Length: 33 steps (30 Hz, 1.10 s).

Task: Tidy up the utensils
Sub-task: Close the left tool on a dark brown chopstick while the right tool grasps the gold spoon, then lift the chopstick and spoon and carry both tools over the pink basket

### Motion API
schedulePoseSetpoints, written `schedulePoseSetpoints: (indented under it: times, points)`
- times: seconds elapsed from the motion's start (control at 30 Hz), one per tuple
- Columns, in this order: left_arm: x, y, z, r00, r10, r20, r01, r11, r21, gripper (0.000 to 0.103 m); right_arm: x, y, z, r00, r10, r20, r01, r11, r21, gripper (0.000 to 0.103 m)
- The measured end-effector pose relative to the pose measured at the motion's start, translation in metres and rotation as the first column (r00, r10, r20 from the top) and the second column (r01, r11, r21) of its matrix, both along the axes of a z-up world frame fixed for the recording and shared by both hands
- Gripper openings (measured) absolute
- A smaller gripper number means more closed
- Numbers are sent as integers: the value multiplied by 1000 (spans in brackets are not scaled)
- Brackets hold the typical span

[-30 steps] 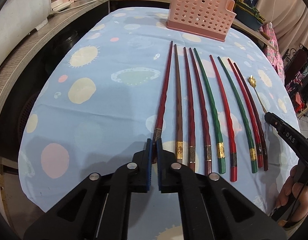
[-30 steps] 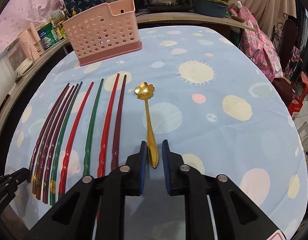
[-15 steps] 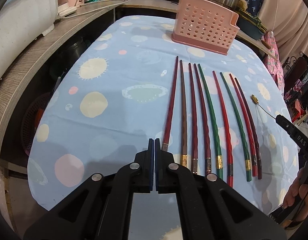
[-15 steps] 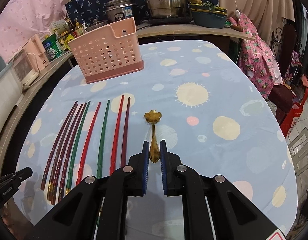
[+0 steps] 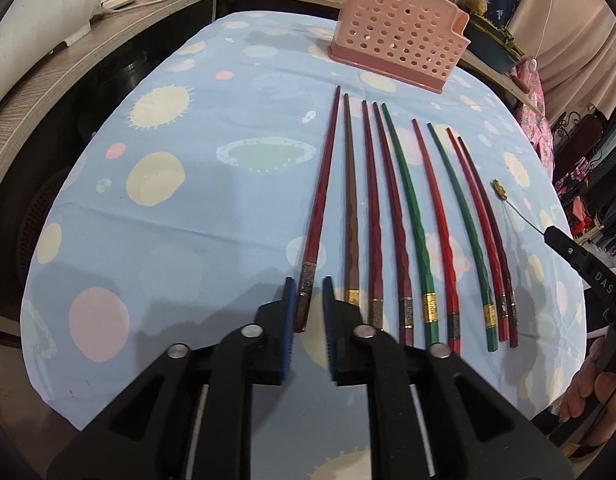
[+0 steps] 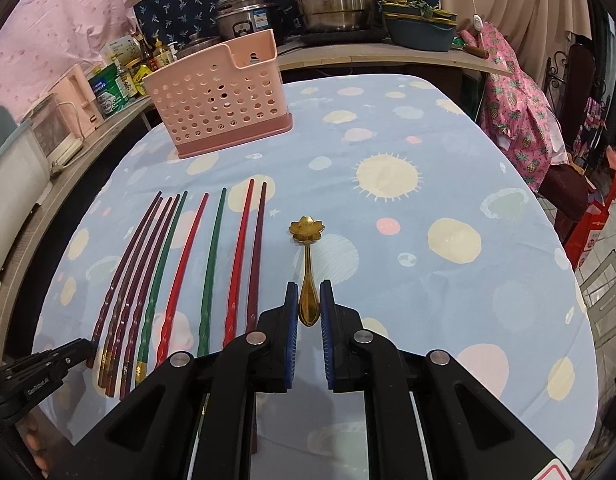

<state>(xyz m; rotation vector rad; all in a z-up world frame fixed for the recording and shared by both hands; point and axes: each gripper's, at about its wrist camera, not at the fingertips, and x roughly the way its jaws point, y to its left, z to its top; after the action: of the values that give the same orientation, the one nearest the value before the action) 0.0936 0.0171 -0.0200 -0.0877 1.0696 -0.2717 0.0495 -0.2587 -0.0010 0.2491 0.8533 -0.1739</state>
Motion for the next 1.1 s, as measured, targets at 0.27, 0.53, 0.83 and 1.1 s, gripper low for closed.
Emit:
schedulePoseSetpoints:
  times: [0.27,0.53,0.83,1.1]
  points:
    - [1,-3,-8,1000,-15,-27,15,1000,5,8,0,2,-1,1000,8,-4,-8,1000,0,11]
    - [0,-5,15,1000,-22,15,22,1000,1,7,-2,4,11,1000,14,19,-14,1000,-3,11]
    - [27,7,80,989,41,141,-37,999,-27,7,14,-5,47,996,11,94,-9,1000,-23,10]
    - [81,9,147,958,85,275,-73,996,-55,7,41,-16,64,991,8,131,-6,1000,-15,2]
